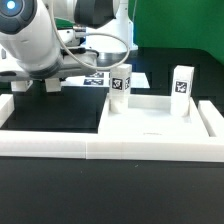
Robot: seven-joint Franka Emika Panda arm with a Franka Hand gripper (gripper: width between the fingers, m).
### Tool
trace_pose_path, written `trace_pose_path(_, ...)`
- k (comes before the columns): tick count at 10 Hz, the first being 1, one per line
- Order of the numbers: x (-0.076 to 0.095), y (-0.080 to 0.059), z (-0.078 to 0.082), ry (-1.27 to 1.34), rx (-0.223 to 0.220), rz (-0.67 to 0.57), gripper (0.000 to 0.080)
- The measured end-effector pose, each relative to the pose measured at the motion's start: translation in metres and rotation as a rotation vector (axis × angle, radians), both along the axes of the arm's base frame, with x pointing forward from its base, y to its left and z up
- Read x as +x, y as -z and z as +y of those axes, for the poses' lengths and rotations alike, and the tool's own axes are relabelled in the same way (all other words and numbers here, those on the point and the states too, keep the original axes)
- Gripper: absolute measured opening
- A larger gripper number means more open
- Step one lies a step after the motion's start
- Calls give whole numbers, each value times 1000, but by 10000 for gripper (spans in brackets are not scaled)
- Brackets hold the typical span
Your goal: Assemble square table
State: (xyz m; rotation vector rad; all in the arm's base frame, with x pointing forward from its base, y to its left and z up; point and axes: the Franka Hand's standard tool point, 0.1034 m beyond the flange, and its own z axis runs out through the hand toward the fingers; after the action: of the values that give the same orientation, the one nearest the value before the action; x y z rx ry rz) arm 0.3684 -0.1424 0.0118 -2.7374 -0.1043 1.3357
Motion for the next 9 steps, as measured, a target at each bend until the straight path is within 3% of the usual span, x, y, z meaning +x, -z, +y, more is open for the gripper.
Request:
trace_pose_path(6,2,-1,1,-5,2,-2,290)
trace_pose_path(7,14,-19,8,-19,8,4,290)
trace_pose_path(9,55,-72,14,-40,19,-22,290)
